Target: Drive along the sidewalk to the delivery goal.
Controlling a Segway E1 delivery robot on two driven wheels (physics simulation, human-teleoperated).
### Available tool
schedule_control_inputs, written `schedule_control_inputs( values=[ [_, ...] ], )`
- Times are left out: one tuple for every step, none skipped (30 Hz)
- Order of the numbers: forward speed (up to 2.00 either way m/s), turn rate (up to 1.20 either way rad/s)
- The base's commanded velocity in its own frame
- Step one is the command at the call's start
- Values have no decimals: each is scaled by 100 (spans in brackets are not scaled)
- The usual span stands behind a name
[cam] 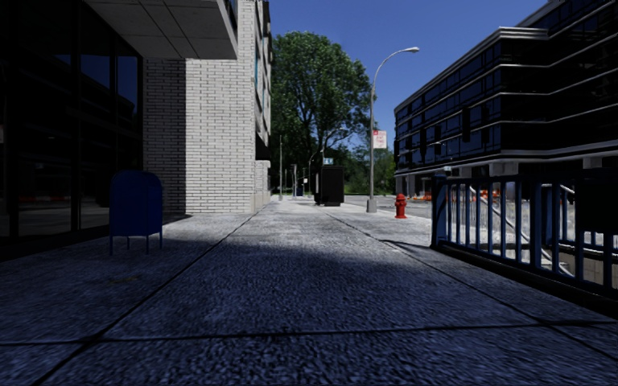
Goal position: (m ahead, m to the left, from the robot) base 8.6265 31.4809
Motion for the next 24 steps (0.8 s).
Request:
schedule_control_inputs(
  values=[
    [200, 0],
    [200, 0],
    [200, 0],
    [200, 0],
    [200, 0],
    [200, 0],
    [200, 0],
    [200, 73],
    [200, 97],
    [200, 120],
    [200, 120],
    [200, 120],
    [200, 50],
    [200, 8],
    [200, 0],
    [200, 0],
    [200, 0],
    [200, 0],
    [200, 0],
    [200, 0],
    [200, 0],
    [200, 0],
    [200, 0],
    [200, 0]
  ],
)
